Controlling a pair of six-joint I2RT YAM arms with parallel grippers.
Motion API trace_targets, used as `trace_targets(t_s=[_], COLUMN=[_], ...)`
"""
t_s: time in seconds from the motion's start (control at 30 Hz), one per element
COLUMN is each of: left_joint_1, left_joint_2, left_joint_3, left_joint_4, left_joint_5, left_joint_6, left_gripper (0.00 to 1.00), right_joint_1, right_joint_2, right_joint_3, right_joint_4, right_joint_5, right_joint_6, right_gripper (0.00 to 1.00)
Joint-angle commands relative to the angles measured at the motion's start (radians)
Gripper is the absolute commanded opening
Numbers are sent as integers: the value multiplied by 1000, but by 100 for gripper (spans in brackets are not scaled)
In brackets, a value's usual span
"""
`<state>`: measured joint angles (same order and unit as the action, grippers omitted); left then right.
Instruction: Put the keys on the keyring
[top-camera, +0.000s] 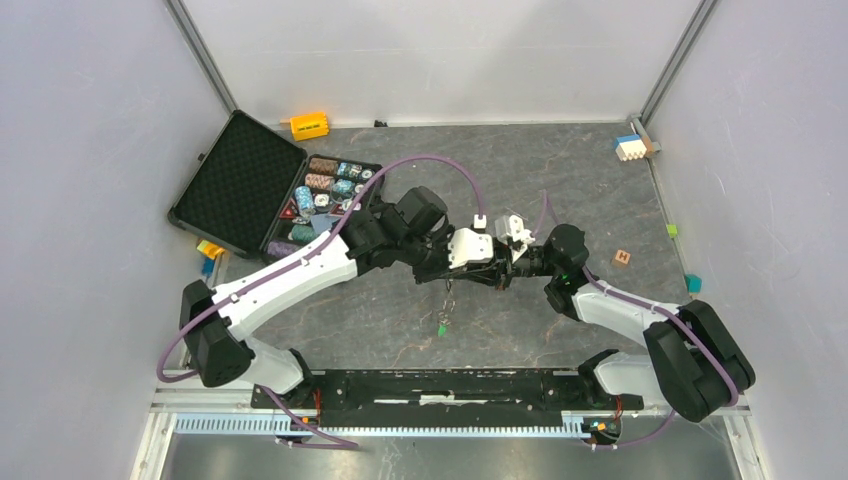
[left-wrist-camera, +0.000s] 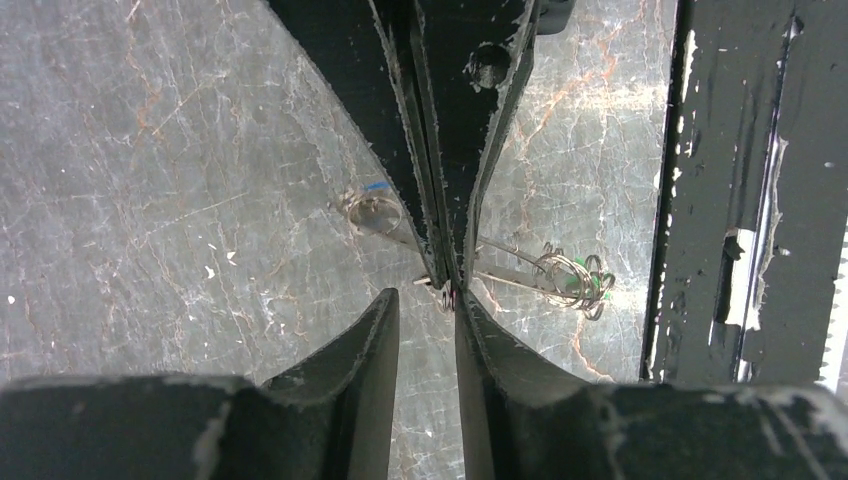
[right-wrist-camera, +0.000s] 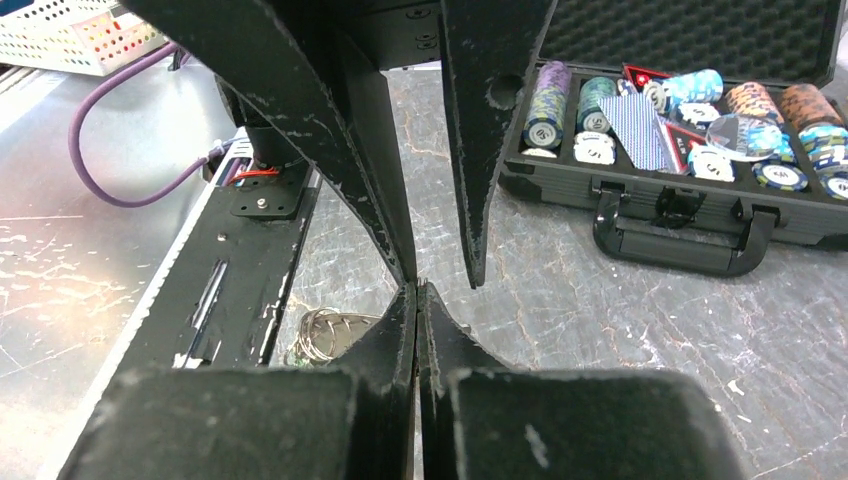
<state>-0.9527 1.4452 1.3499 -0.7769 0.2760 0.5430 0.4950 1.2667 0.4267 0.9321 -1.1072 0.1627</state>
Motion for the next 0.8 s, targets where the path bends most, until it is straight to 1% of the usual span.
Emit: trace_targets(t_s=[0.0, 0.27, 0.33, 0.37, 0.47, 0.53, 0.67, 0.7, 0.77], left_joint_1=[16, 34, 37, 38, 59, 86, 166, 193, 235], left_joint_2=[-61, -73, -75, -76, -94, -112, -164, -183, -220], left_joint_3=[-13, -43, -48, -54, -92, -127, -194, -213, -242], left_joint_4=[68, 77, 77, 77, 85, 94, 101, 105, 114], left_joint_5=[56, 82, 83, 83, 79, 85, 104, 111, 118], left_joint_6=[-22, -20, -16, -12, 1, 1, -5, -9, -20], left_gripper=[35, 35, 34, 34, 34, 35, 37, 38, 39], right_joint_1=[-6, -13, -15, -15, -14, -14, 2, 13, 38], right_joint_2=[-23, -27, -32, -37, -50, -53, -35, -22, 16], right_joint_3=[1, 4, 18, 26, 84, 102, 117, 125, 147], right_joint_4=[95, 60, -24, -95, -397, -499, -559, -574, -587], right_joint_5=[-2, 6, 11, 21, 78, 117, 196, 207, 241], right_joint_6=[15, -11, -84, -136, -386, -483, -529, -536, -537], right_gripper=[0, 0, 0, 0, 0, 1, 32, 37, 39])
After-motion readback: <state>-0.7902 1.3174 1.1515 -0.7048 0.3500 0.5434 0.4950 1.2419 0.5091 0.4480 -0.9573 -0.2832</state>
